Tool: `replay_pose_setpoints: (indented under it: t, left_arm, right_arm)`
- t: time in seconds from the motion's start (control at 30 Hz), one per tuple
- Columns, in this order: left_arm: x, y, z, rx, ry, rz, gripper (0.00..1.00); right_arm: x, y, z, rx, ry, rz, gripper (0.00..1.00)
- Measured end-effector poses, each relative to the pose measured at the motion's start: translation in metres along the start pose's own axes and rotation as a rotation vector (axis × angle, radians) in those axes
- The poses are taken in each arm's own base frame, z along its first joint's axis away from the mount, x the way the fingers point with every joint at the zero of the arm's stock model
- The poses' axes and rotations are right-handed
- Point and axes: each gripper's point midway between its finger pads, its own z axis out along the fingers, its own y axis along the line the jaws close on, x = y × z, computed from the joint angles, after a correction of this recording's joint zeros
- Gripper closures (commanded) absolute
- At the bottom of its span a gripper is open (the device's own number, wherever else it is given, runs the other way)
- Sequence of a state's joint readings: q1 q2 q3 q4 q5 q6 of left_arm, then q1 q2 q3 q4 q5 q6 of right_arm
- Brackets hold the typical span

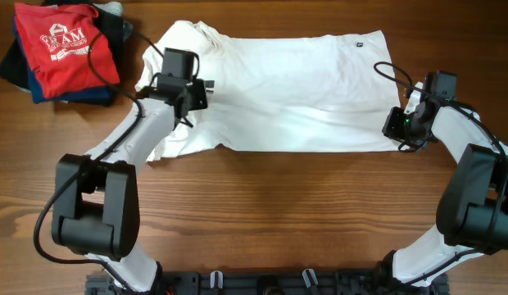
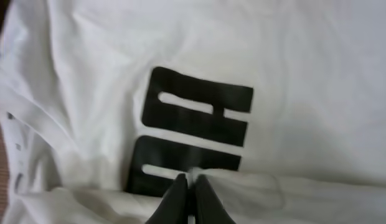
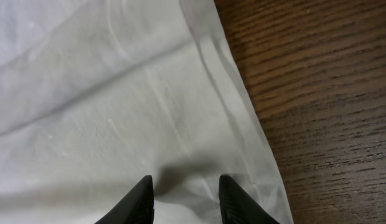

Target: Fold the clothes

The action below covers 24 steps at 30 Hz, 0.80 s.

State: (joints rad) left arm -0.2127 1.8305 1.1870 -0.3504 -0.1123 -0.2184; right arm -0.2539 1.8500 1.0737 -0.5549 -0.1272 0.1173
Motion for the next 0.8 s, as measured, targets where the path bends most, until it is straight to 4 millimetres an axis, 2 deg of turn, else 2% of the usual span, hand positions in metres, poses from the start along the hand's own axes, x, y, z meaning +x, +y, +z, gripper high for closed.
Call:
replay_pose_setpoints:
  t: [0.07, 0.2, 0.27, 0.3, 0.33, 0.37, 0.4, 0.47, 0.53, 0.63, 0.8]
  left_arm:
    - [0.005, 0.009, 0.0, -0.02, 0.029, -0.017, 0.56]
    - [0.028, 0.014, -0.002, -0.039, 0.123, -0.004, 0.68]
    - [0.048, 0.02, -0.006, -0.059, 0.206, 0.001, 0.73]
    - [0.05, 0.02, -0.006, -0.061, 0.213, 0.001, 0.76]
    - [0.059, 0.022, -0.009, -0.067, 0.256, 0.002, 0.76]
    - [0.078, 0.028, -0.017, -0.091, 0.34, 0.006, 0.79]
    - [0.086, 0.03, -0.02, -0.099, 0.374, 0.006, 0.86]
    - [0.1, 0.035, -0.027, -0.122, 0.436, -0.006, 0.89]
    - [0.12, 0.046, -0.039, -0.168, 0.533, -0.025, 0.9]
    - [0.139, 0.065, -0.055, -0.233, 0.635, -0.08, 0.9]
    - [0.147, 0.095, -0.064, -0.294, 0.69, -0.195, 0.86]
  right_arm:
    - [0.0, 0.0, 0.0, 0.0, 0.0, 0.0, 0.65]
    - [0.0, 0.0, 0.0, 0.0, 0.0, 0.0, 0.66]
    - [0.0, 0.0, 0.0, 0.0, 0.002, 0.0, 0.66]
    - [0.001, 0.0, 0.0, 0.0, 0.002, 0.0, 0.66]
    - [0.001, 0.0, 0.0, 0.0, 0.002, 0.0, 0.66]
    - [0.001, 0.0, 0.0, 0.0, 0.003, 0.0, 0.65]
    - [0.001, 0.0, 0.0, 0.0, 0.003, 0.0, 0.65]
    - [0.001, 0.0, 0.0, 0.0, 0.003, 0.0, 0.65]
    - [0.001, 0.0, 0.0, 0.0, 0.003, 0.0, 0.65]
    - [0.001, 0.0, 0.0, 0.0, 0.003, -0.004, 0.65]
    - [0.001, 0.0, 0.0, 0.0, 0.003, -0.007, 0.64]
